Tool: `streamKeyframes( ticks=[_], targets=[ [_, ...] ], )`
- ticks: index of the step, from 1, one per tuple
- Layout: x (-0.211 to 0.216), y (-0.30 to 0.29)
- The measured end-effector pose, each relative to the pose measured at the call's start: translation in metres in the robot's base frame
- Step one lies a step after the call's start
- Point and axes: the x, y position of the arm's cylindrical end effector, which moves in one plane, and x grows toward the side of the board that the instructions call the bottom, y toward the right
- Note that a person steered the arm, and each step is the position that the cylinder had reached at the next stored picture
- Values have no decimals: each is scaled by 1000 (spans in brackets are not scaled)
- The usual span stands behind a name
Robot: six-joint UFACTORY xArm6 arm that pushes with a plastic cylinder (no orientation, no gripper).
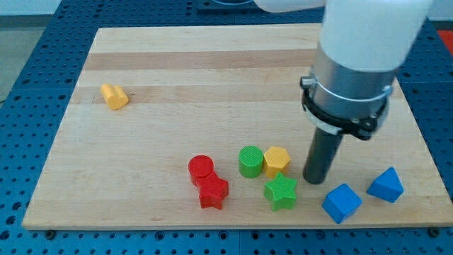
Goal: Move the hexagon into the heart
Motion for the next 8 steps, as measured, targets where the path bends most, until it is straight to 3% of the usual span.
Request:
streamKeyframes(
  ticks=[2,4,5,6,7,8],
  targets=[
    [-3,-58],
    [-77,-78],
    [-115,-167],
    [-157,-200],
    [-190,-192],
    [-202,-290]
  ],
)
